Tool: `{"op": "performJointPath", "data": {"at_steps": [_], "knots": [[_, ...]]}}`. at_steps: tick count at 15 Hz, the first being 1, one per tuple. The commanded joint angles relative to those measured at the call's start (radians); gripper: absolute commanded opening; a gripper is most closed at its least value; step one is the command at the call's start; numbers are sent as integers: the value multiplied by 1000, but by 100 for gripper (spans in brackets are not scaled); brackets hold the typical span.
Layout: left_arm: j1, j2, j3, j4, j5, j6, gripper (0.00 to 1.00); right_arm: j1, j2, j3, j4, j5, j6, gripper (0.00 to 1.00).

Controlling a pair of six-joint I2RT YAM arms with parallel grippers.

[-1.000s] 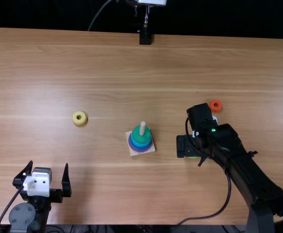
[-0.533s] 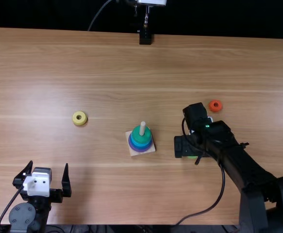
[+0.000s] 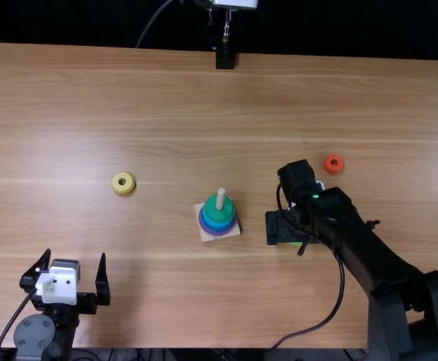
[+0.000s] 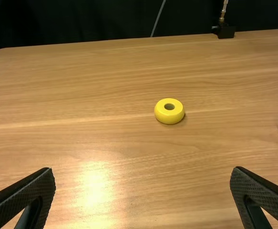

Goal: Build the Hanoi tower: stack the rings onto the peg from bottom to top in this color order: purple, dark blue, light blue, dark green, light green, yellow, orange.

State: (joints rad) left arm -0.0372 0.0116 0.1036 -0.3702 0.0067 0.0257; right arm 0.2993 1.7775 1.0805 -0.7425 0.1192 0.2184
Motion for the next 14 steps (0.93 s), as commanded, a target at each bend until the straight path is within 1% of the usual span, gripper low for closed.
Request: {"op": "performJointPath", "data": {"at_steps": [1,2,3,5,6,7,8,9,10,11,14], "knots": [[7,-12,-104,-79,1,13,100,9,19,13,1,-5,10,63],[7,-12,-104,-79,1,13,100,9,17,10,3,-14,8,54],[7,-12,-104,-79,1,13,100,20,17,9,1,-33,8,47],[7,-12,-104,-79,1,13,100,24,17,10,1,-66,6,42],[7,-12,-104,-79,1,13,100,24,17,10,0,-88,6,38],[7,-12,-104,-79,1,13,100,26,17,10,0,-108,6,30],[7,-12,-104,-79,1,13,100,26,17,9,-4,-123,6,21],[7,-12,-104,-79,1,13,100,26,16,7,-8,-130,6,12],[7,-12,-104,-79,1,13,100,27,13,2,-6,-132,6,2],[7,-12,-104,-79,1,13,100,27,11,-4,0,-132,6,0],[7,-12,-104,-79,1,13,100,31,0,7,-2,-132,6,0]]}}
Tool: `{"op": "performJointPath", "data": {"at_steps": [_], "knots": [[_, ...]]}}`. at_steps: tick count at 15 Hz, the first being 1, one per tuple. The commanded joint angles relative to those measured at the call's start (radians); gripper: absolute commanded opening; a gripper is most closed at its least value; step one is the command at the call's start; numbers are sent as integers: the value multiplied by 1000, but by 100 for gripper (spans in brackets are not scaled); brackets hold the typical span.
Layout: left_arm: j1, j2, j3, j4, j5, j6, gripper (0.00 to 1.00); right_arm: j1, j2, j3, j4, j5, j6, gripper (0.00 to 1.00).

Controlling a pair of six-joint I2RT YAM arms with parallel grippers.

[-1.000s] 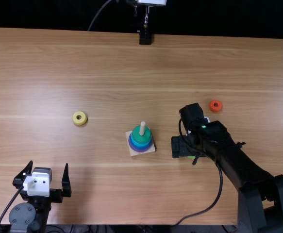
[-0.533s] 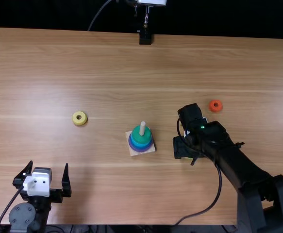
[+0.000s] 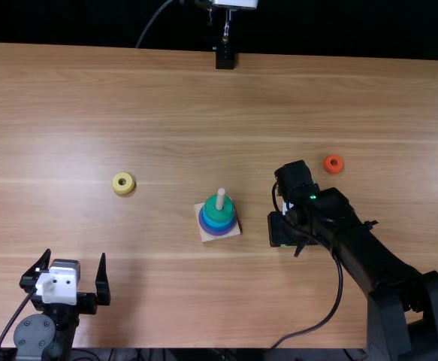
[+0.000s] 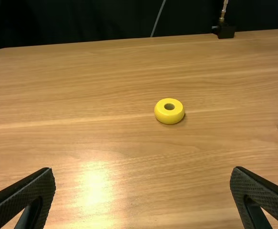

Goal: Build the Hanoi tower: stack the rings onto the peg from bottom to top in this color order: purple, dark blue, light blue, dark green, light green, yellow, orange.

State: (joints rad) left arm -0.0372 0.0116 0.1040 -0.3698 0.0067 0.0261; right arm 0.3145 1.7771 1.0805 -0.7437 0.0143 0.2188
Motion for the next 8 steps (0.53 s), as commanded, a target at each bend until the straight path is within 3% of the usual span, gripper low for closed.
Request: {"op": "performJointPath", "data": {"at_steps": [1,5,8], "knots": [[7,-12,-104,-79,1,13,100,15,-30,22,1,-25,6,0],[7,-12,-104,-79,1,13,100,61,-105,179,-47,-25,9,0],[7,-12,-104,-79,1,13,100,107,-105,369,-266,-25,13,0]]}}
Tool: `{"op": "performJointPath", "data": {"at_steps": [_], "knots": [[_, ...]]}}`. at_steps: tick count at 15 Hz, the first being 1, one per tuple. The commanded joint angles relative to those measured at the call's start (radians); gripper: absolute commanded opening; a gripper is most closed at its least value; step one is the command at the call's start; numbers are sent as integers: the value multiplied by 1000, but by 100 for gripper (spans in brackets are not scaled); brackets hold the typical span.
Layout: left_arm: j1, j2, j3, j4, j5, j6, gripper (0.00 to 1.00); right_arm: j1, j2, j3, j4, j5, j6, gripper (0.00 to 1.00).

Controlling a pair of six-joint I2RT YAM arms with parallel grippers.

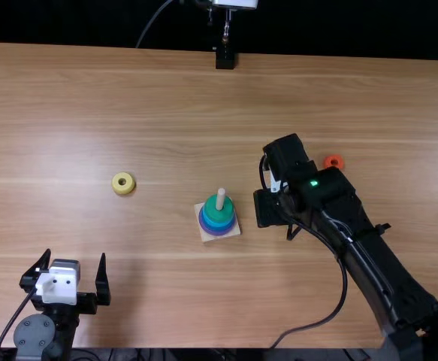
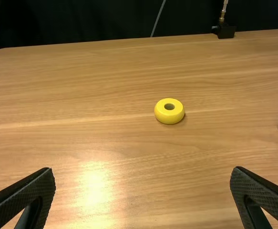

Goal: Build the Hanoi tower: stack the rings onto the peg from bottom to top in this color order: purple, dark blue, light blue, dark green, light green, yellow, orange.

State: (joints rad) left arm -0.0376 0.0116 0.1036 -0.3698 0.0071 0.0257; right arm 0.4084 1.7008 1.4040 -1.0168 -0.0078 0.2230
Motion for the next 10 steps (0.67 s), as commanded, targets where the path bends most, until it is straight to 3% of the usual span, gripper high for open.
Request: {"op": "performJointPath", "data": {"at_steps": [1,7,10], "knots": [[7,-12,-104,-79,0,13,100,26,-29,112,-52,-3,7,0],[7,-12,-104,-79,0,13,100,125,-16,443,-227,0,0,0],[7,-12,-104,-79,0,13,100,171,23,497,-247,2,2,0]]}}
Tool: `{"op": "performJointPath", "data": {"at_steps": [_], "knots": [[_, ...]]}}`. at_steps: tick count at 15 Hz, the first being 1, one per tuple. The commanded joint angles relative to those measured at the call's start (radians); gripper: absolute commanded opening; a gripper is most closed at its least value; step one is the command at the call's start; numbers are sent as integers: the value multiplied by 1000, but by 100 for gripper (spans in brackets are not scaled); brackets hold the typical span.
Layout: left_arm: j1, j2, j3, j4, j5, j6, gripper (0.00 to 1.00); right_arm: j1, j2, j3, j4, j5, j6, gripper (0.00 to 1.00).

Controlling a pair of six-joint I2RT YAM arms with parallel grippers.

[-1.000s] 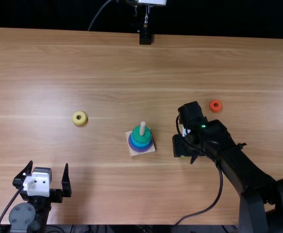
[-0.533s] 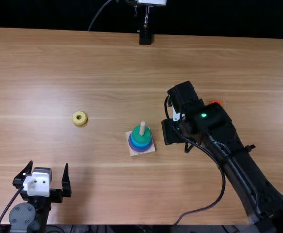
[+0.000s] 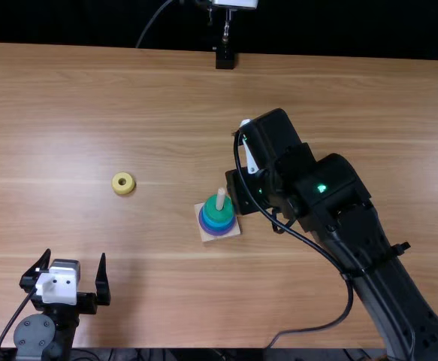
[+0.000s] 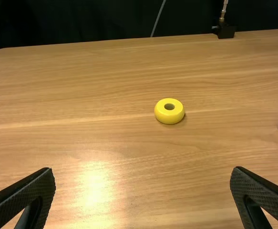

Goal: Build the Hanoi tower: stack the rings onto the peg from bottom to top in this color order: purple, dark blue, light blue, dark green, light green, yellow, orange.

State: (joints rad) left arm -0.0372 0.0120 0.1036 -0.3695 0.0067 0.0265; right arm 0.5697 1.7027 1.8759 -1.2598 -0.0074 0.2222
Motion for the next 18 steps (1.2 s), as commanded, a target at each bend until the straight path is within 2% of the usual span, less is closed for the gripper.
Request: {"op": "performJointPath", "data": {"at_steps": [1,5,8,18], "knots": [[7,-12,-104,-80,1,12,100,25,32,25,0,4,4,0],[7,-12,-104,-80,1,12,100,53,106,48,11,7,13,0],[7,-12,-104,-80,1,12,100,59,153,92,11,9,10,0],[7,-12,-104,-80,-1,12,100,61,179,86,3,9,6,0]]}}
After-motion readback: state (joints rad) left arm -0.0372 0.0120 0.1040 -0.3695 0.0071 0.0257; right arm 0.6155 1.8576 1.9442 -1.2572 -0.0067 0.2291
